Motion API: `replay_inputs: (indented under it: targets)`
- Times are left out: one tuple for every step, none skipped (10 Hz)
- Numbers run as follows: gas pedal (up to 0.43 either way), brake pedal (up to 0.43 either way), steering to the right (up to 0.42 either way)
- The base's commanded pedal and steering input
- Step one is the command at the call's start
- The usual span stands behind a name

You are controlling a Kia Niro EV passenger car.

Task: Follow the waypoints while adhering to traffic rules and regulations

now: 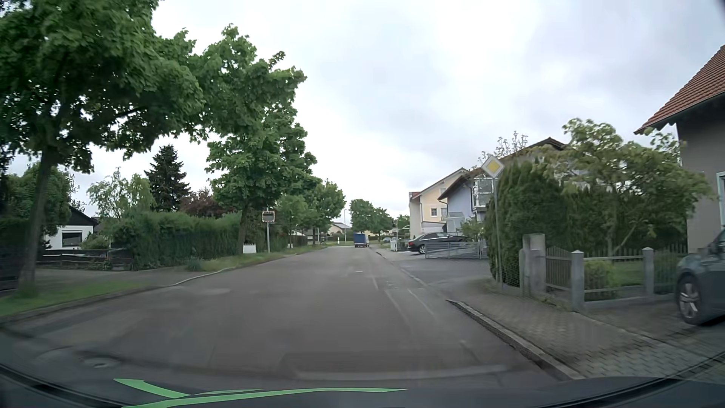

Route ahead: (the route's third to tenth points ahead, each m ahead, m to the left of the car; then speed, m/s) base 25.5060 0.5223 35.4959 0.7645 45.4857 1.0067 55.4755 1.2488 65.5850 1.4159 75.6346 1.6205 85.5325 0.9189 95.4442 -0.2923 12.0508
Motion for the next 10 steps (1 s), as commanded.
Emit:
replay_inputs:
  targets:
    - [0.079, 0.0, -0.001]
    - [0.079, 0.0, -0.001]
    - [0.079, 0.0, -0.001]
    - [0.079, 0.0, -0.001]
    - [0.079, 0.0, -0.001]
    - [0.079, 0.0, -0.002]
    - [0.079, 0.0, -0.003]
    - [0.079, 0.0, -0.005]
    - [0.079, 0.0, -0.006]
    - [0.079, 0.0, -0.006]
